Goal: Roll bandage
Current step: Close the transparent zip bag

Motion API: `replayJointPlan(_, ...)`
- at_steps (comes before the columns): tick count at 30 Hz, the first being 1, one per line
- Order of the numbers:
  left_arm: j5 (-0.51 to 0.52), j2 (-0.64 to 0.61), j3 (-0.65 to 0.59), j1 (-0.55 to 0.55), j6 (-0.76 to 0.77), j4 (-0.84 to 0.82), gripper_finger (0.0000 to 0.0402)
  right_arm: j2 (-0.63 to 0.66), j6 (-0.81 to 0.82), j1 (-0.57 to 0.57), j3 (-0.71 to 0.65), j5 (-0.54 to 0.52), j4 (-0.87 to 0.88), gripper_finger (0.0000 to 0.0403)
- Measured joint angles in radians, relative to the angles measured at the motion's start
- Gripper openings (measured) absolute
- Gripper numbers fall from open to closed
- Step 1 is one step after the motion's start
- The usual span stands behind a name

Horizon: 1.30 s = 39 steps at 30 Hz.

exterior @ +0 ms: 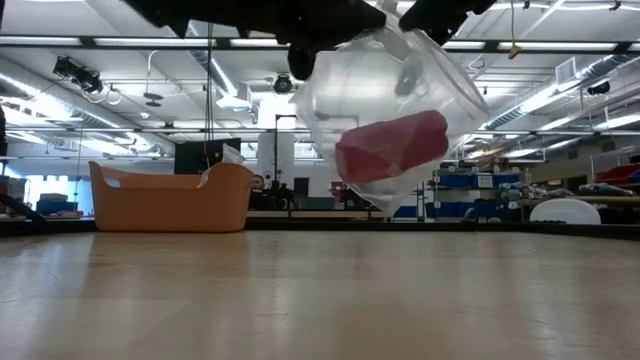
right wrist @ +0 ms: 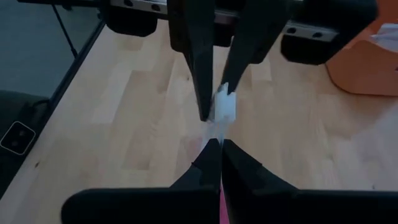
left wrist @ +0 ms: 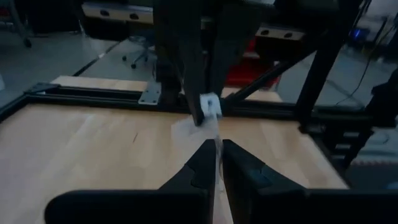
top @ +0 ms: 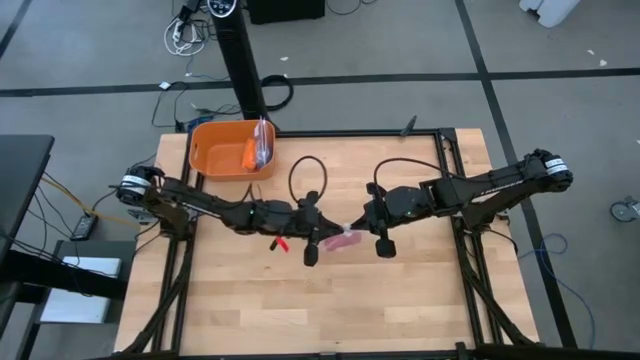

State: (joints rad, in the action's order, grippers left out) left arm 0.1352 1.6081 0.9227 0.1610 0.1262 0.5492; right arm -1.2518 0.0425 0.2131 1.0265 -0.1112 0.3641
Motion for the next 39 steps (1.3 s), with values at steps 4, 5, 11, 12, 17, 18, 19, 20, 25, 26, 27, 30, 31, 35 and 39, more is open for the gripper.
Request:
replayJointPlan(4, 0.000, 0.000, 0.063, -0.003, -0.042, -0.089, 0.0037, 0.000, 0.000, 0.000, 0.000, 0.001, 0.002, 0.0000)
replayJointPlan(5, 0.000, 0.000, 0.074, -0.003, -0.048, -0.099, 0.0037, 0.000, 0.000, 0.000, 0.001, 0.001, 0.002, 0.0000)
replayJointPlan(11, -0.008, 0.000, 0.132, -0.003, -0.062, -0.249, 0.0037, 0.000, -0.001, 0.000, 0.001, 0.001, 0.020, 0.0000)
replayJointPlan(12, -0.010, 0.000, 0.135, -0.003, -0.062, -0.260, 0.0037, 0.000, -0.001, 0.000, 0.001, 0.001, 0.025, 0.0000)
replayJointPlan(17, -0.010, -0.006, 0.150, 0.001, -0.063, -0.273, 0.0037, 0.000, 0.000, 0.000, 0.001, 0.002, 0.031, 0.0000)
replayJointPlan(18, -0.010, -0.007, 0.154, 0.002, -0.065, -0.277, 0.0037, 0.000, 0.000, 0.000, 0.002, 0.002, 0.030, 0.0000)
replayJointPlan(19, -0.010, -0.008, 0.158, 0.002, -0.066, -0.286, 0.0037, 0.000, 0.000, 0.000, 0.002, 0.002, 0.031, 0.0000)
replayJointPlan(20, -0.010, -0.008, 0.161, 0.001, -0.065, -0.294, 0.0037, 0.000, 0.000, 0.000, 0.002, 0.002, 0.032, 0.0000)
replayJointPlan(25, -0.010, -0.008, 0.163, -0.011, -0.046, -0.305, 0.0034, 0.000, 0.000, 0.000, 0.002, 0.002, 0.037, 0.0000)
replayJointPlan(26, -0.010, -0.008, 0.163, -0.014, -0.044, -0.311, 0.0030, 0.000, 0.000, 0.000, 0.003, 0.001, 0.040, 0.0000)
replayJointPlan(27, -0.010, -0.008, 0.163, -0.017, -0.044, -0.317, 0.0024, 0.000, 0.002, 0.000, 0.008, 0.001, 0.053, 0.0000)
replayJointPlan(30, -0.010, -0.008, 0.163, -0.023, -0.044, -0.321, 0.0007, 0.000, 0.001, 0.000, 0.023, 0.001, 0.071, 0.0000)
replayJointPlan(31, -0.009, -0.010, 0.164, -0.025, -0.045, -0.321, 0.0006, -0.001, 0.002, 0.000, 0.028, 0.001, 0.077, 0.0000)
replayJointPlan(35, 0.017, -0.010, 0.164, -0.028, -0.067, -0.322, 0.0005, -0.001, 0.012, -0.001, 0.047, 0.000, 0.101, 0.0005)
replayJointPlan(39, 0.047, -0.010, 0.164, -0.028, -0.073, -0.325, 0.0003, 0.003, 0.034, -0.001, 0.047, 0.000, 0.097, 0.0044)
